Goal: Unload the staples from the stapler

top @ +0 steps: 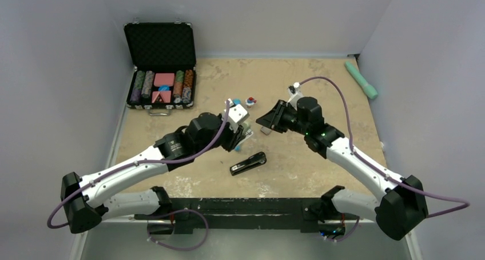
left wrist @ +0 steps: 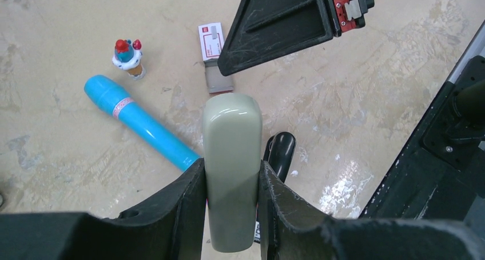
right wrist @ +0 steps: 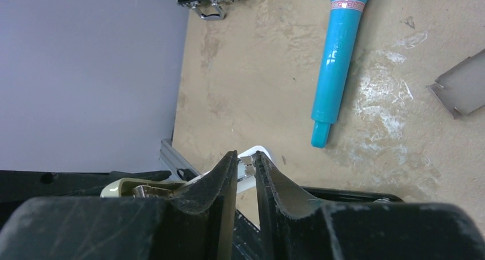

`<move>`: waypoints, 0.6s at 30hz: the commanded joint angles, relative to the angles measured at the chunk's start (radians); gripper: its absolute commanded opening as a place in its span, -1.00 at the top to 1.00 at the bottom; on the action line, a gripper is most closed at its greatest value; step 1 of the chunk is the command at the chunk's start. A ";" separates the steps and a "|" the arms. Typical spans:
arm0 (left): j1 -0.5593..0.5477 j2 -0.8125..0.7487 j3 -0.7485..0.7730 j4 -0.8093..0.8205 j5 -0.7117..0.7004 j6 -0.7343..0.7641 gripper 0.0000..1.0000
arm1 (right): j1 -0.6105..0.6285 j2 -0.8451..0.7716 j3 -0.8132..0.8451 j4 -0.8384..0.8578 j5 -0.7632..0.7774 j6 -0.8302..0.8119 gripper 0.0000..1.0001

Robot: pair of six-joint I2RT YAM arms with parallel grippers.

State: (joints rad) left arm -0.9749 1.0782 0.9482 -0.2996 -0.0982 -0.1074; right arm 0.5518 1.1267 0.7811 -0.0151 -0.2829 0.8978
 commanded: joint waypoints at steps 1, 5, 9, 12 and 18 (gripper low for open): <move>0.009 -0.044 -0.029 0.157 -0.012 0.038 1.00 | 0.007 -0.015 -0.002 -0.017 0.005 -0.035 0.52; 0.028 -0.090 -0.107 0.269 0.033 0.046 1.00 | 0.005 -0.053 0.021 -0.067 0.073 -0.051 0.47; 0.051 -0.098 -0.137 0.294 0.139 0.116 1.00 | -0.001 -0.068 0.055 -0.094 0.069 -0.076 0.29; 0.101 -0.107 -0.078 0.160 0.396 0.170 1.00 | -0.006 -0.072 0.081 -0.112 0.048 -0.086 -0.06; 0.135 -0.237 -0.154 0.254 0.630 0.282 1.00 | -0.014 -0.086 0.091 -0.087 -0.085 -0.089 -0.28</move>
State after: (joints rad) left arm -0.8547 0.9405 0.8108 -0.1741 0.3130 0.0704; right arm 0.5468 1.0664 0.8238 -0.1143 -0.2768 0.8326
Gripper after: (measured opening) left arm 0.368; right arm 0.630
